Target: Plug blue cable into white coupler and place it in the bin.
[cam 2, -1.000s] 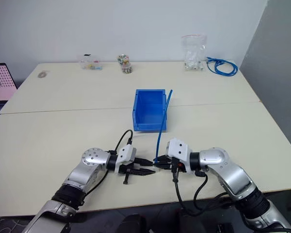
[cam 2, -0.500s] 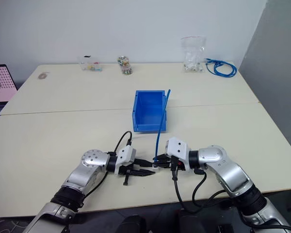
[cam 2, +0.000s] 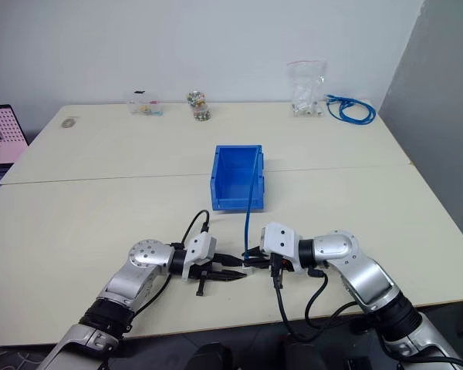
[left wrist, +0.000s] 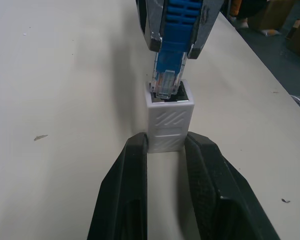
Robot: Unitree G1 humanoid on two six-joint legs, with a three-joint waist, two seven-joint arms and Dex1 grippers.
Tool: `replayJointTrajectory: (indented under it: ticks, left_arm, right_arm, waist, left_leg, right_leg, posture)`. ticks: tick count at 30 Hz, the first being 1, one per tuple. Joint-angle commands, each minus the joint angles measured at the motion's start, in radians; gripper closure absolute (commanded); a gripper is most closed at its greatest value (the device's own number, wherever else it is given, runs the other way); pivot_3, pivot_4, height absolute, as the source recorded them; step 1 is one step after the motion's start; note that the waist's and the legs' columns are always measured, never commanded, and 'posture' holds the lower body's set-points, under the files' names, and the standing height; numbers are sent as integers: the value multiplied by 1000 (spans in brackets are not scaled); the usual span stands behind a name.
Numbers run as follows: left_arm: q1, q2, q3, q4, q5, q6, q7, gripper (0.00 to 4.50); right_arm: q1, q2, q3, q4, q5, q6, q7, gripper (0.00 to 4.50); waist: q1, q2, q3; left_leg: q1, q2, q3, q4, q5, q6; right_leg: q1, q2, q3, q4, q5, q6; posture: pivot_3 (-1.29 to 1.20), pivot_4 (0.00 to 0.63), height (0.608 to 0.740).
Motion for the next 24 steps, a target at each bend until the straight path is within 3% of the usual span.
replayJointTrajectory:
  ticks: [1, 24]
  left_arm:
    - [28, 20, -28, -14, 23, 12, -19, 3728]
    - [28, 38, -20, -29, 24, 3, -7, 3728]
  right_arm:
    - [21, -20, 46, 23, -5, 76, 56, 4348]
    - [-3, 26, 65, 295, -89, -32, 80, 4348]
  waist:
    - [0, 0, 0]
    - [-2, 1, -7]
  left_leg:
    - [0, 0, 0, 0, 0, 0]
    - [10, 2, 2, -3, 0, 1]
  right_leg:
    - [0, 0, 0, 0, 0, 0]
    - [5, 3, 1, 1, -1, -2]
  posture:
    - [0, 150, 740]
    - [0, 150, 740]
